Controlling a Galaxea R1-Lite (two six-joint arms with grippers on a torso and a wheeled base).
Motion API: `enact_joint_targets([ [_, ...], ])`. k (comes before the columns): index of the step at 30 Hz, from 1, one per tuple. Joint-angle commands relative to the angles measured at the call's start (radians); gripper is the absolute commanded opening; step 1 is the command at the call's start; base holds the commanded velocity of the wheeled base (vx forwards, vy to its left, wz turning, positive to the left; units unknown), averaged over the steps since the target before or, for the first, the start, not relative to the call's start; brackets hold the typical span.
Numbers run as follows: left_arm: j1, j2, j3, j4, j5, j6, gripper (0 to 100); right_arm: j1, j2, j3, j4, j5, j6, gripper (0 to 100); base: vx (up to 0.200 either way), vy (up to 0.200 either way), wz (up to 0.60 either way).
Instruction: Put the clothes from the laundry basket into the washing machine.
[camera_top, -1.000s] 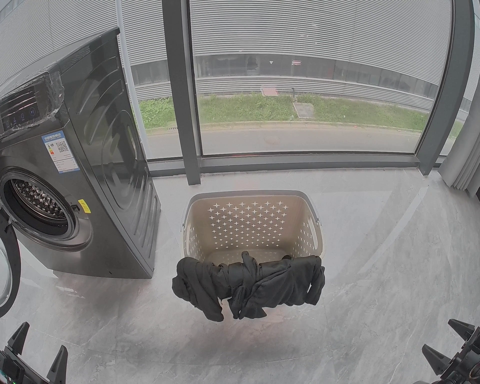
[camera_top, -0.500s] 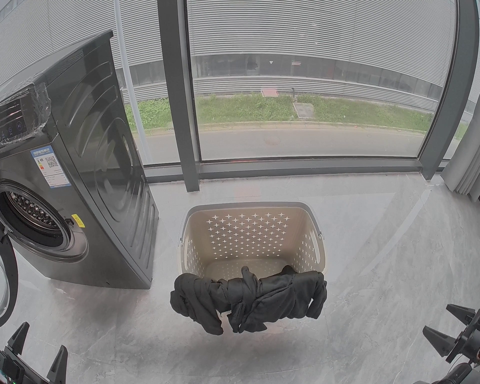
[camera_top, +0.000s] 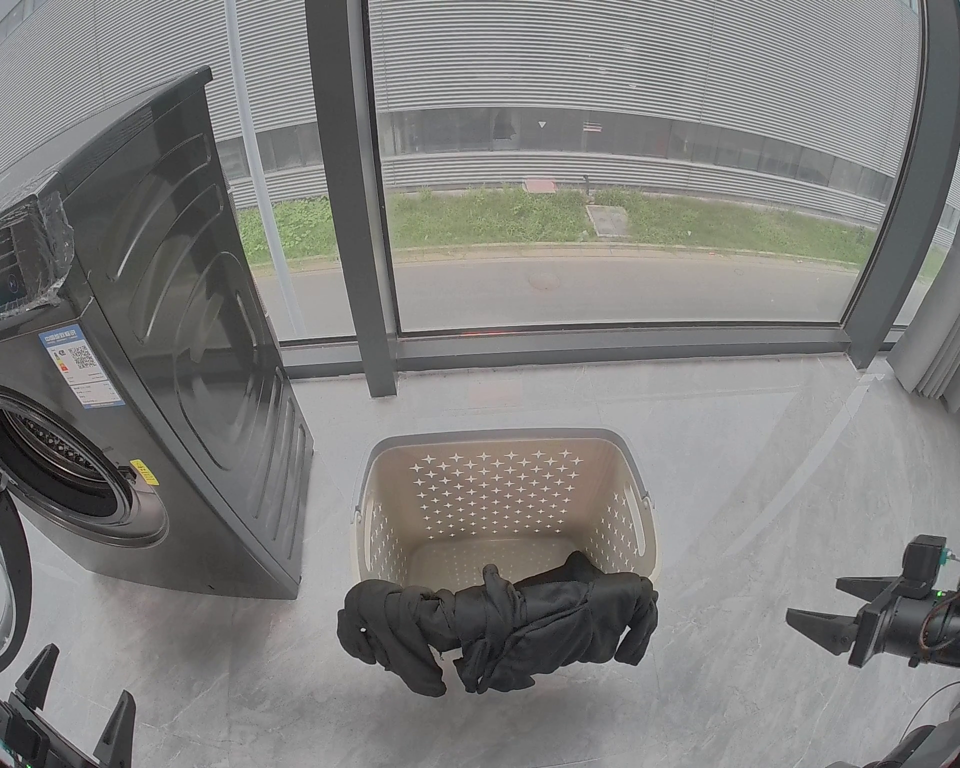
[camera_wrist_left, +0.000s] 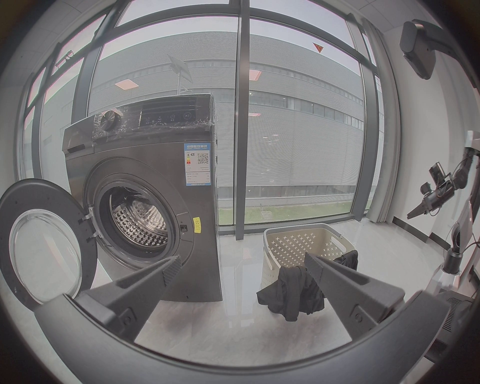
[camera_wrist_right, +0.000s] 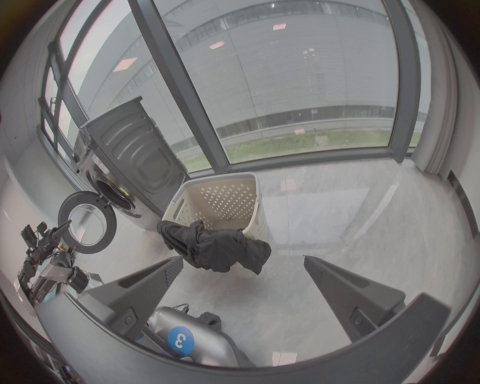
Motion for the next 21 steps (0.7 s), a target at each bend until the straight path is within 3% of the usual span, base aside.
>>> enact_joint_targets([
  [1,0.000,-0.017,0.018,0.000,0.001,-0.001,100,0.058,0.293,-0.025,-0.084,0.004,0.004,100,0.000,0.000,0.00],
  [14,0.000,-0.017,0.018,0.000,-0.001,-0.001,100,0.097,0.620,-0.048,-0.300,-0.002,0.006,100,0.000,0.000,0.00],
  [17,0.000,-0.017,0.018,0.000,-0.001,-0.001,100,0.112,0.703,-0.047,-0.392,-0.005,0.015,100,-0.200,0.000,0.00],
  [21,0.000,-0.017,0.018,0.000,-0.001,-0.002,100,0.133,0.769,-0.053,-0.460,-0.010,0.030,100,0.000,0.000,0.00],
])
